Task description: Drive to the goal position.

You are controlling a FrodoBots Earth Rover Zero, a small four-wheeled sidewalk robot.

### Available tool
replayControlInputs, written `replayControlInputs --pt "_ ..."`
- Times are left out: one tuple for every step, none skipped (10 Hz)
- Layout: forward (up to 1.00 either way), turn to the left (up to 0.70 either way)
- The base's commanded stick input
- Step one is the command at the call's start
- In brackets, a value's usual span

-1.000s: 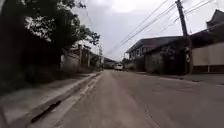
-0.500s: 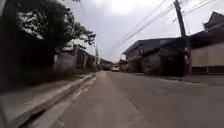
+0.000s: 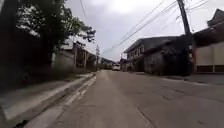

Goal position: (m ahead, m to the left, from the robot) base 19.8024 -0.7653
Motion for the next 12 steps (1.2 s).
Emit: replayControlInputs --pt "0.7 0.0" --pt "0.7 0.0" --pt "0.7 0.0" --pt "0.7 0.0" --pt "0.7 0.0" --pt "0.7 0.0" --pt "0.7 0.0" --pt "0.7 0.0" --pt "0.7 0.0" --pt "0.7 0.0" --pt "0.7 0.0" --pt "0.7 0.0"
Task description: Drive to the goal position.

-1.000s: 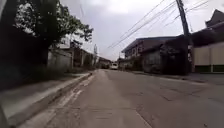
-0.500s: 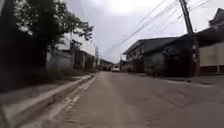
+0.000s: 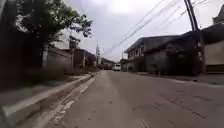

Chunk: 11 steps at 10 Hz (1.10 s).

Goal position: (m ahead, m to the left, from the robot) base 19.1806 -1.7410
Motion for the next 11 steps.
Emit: replayControlInputs --pt "0.7 0.0" --pt "0.7 0.0" --pt "0.7 0.0" --pt "0.7 0.0" --pt "0.7 0.0" --pt "0.7 0.0" --pt "0.7 0.0" --pt "0.7 0.0" --pt "0.7 0.0" --pt "0.7 -0.35" --pt "0.7 -0.26"
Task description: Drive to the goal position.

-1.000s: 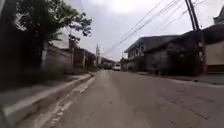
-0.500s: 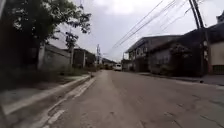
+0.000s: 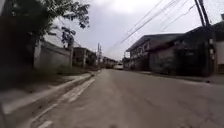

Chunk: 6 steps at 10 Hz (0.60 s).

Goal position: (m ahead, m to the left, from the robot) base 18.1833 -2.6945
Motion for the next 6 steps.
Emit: replayControlInputs --pt "0.7 0.0" --pt "0.7 0.0" --pt "0.7 0.0" --pt "0.7 0.0" --pt "0.7 0.0" --pt "0.7 -0.12"
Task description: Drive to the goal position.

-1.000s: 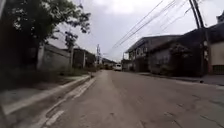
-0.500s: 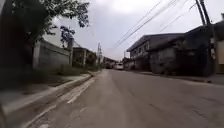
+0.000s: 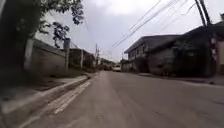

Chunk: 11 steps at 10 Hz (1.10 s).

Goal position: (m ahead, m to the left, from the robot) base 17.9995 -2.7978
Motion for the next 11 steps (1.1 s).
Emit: replayControlInputs --pt "0.7 -0.27" --pt "0.7 -0.25" --pt "0.7 0.0" --pt "0.7 0.0" --pt "0.7 0.0" --pt "0.7 0.0" --pt "0.7 0.0" --pt "0.7 0.0" --pt "0.7 0.0" --pt "0.7 0.0" --pt "0.7 0.0"
